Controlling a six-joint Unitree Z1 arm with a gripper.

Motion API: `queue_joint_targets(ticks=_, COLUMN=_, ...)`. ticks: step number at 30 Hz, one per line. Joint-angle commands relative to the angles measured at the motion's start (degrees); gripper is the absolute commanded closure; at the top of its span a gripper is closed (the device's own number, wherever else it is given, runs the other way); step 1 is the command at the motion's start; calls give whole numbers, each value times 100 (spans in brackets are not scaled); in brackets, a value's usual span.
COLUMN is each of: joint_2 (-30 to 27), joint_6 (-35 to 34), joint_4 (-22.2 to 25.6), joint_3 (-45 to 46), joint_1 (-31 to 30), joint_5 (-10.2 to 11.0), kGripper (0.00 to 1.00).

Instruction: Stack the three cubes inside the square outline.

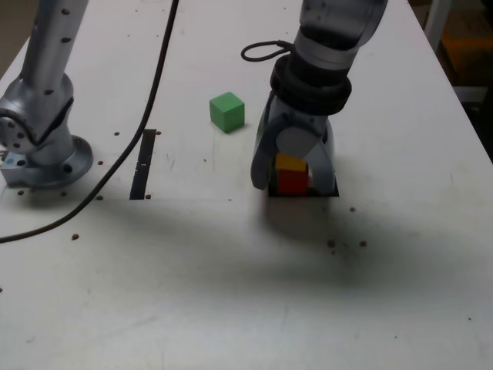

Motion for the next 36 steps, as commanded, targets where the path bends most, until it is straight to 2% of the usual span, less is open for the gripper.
queue_joint_targets(ticks=1, joint_2=-105, joint_6=5, joint_4=26, joint_3=-57, joint_1=1, joint_5=52, kGripper=26)
queue_joint_targets(ticks=8, joint_2=-480, joint_6=-110, joint_4=375, joint_3=-227, joint_1=1, joint_5=320, kGripper=26)
queue_joint_targets(ticks=17, joint_2=-1461, joint_6=-376, joint_4=1156, joint_3=-453, joint_1=91, joint_5=832, kGripper=26)
queue_joint_targets(ticks=21, joint_2=-1785, joint_6=-395, joint_4=1377, joint_3=-382, joint_1=289, joint_5=975, kGripper=25)
queue_joint_targets(ticks=27, joint_2=-1886, joint_6=-401, joint_4=1410, joint_3=36, joint_1=809, joint_5=1010, kGripper=23)
queue_joint_targets(ticks=36, joint_2=-1619, joint_6=-801, joint_4=923, joint_3=379, joint_1=1360, joint_5=877, kGripper=22)
